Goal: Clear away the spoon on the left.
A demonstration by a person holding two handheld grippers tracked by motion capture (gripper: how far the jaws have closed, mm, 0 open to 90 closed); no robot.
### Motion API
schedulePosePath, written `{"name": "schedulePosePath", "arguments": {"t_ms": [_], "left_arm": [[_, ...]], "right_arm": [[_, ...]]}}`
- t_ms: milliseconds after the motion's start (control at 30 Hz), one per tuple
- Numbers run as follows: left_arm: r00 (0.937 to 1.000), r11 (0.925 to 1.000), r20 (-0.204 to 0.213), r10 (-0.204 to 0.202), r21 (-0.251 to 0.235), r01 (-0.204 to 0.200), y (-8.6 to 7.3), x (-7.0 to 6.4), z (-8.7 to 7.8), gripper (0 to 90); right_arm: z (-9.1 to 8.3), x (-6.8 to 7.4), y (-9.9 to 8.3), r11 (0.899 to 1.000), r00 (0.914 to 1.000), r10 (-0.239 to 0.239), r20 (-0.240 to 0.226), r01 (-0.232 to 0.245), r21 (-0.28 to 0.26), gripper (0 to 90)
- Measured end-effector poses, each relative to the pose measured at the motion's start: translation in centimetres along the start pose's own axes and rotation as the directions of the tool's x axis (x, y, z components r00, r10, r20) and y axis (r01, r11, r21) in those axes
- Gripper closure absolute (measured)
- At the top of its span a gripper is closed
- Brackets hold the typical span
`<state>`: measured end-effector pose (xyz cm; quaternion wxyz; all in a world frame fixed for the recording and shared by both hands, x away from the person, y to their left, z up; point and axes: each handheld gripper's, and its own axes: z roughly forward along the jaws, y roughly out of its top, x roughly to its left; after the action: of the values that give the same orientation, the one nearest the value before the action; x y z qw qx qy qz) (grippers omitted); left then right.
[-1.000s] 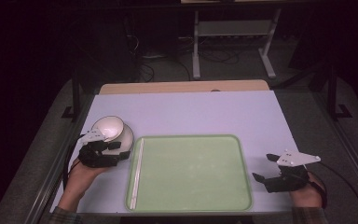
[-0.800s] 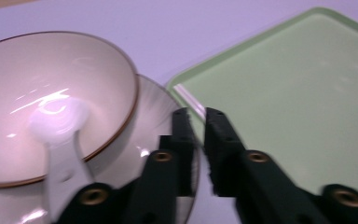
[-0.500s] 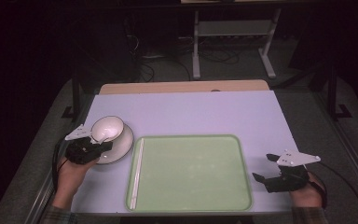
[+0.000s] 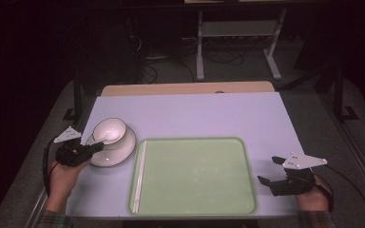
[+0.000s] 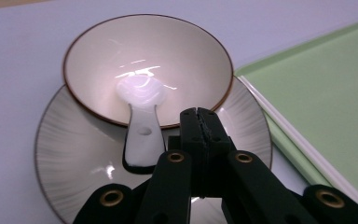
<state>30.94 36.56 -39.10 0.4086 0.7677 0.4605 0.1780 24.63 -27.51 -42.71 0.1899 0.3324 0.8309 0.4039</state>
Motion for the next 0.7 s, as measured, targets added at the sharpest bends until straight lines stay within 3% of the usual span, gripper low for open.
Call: {"name": "schedulePosePath", "arguments": {"t_ms": [367,700], "left_arm": [[0.9995,0.9996,-0.021,-0.025,-0.012,0.024,-0.3,1.1,-0.4,89.9],[0.9998,0.9993,0.016,-0.012,-0.034,0.013,0.7,0.4,-1.1,88.2]], "right_arm": [[0.0,0.1,0.0,1.0,1.0,0.001,0.0,-0.001,0.005,13.3],[0.0,0.0,0.0,1.0,1.0,0.001,0.001,-0.001,0.003,13.2]]}}
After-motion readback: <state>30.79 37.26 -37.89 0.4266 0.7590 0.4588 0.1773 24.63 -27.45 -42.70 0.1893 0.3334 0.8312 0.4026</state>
